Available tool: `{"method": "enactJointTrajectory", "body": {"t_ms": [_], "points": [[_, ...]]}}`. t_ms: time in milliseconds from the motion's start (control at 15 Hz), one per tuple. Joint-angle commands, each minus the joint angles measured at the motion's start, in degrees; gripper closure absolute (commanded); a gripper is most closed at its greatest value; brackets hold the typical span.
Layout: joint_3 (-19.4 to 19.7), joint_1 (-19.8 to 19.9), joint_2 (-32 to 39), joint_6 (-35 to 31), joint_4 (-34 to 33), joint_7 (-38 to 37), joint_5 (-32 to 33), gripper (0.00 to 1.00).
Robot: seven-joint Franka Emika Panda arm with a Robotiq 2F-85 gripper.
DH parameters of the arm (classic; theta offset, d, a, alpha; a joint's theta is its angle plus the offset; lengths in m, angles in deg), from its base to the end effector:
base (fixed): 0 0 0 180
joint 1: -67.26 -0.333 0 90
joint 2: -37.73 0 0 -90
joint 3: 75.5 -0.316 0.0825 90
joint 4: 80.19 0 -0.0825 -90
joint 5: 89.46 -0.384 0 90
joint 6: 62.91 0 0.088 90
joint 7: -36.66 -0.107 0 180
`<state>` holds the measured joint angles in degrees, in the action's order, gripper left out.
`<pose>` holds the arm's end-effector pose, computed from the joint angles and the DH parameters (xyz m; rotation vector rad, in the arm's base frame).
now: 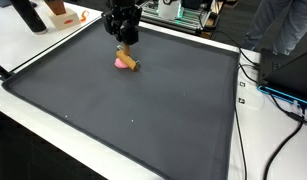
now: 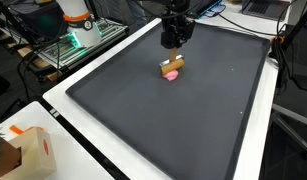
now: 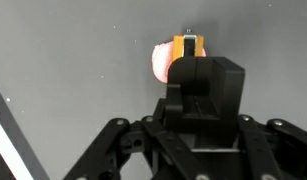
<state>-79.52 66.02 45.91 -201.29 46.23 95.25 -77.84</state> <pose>0.5507 0.0493 0.3225 2.4201 1.7658 0.0022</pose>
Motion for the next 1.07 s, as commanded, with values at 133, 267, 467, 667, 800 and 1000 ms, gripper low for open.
{"method": "enactJointTrajectory", "body": {"t_ms": [133, 267, 467, 667, 800, 1000], "points": [[0.9, 0.7, 2.1, -1.5, 0.9, -0.4, 1.0, 0.76], [0.9, 0.5, 2.2, 4.0, 0.0, 0.7, 1.8, 0.76], [0.2, 0.7, 2.1, 10.1, -0.9, 6.8, -0.8, 0.76], [0.5, 0.4, 3.0, 15.1, -2.7, 8.3, 0.7, 0.76], [0.7, 0.2, 3.1, 12.2, -2.6, 6.0, 1.5, 0.76], [0.7, 0.6, 2.9, 6.7, -2.2, 4.0, -0.4, 0.76]]}}
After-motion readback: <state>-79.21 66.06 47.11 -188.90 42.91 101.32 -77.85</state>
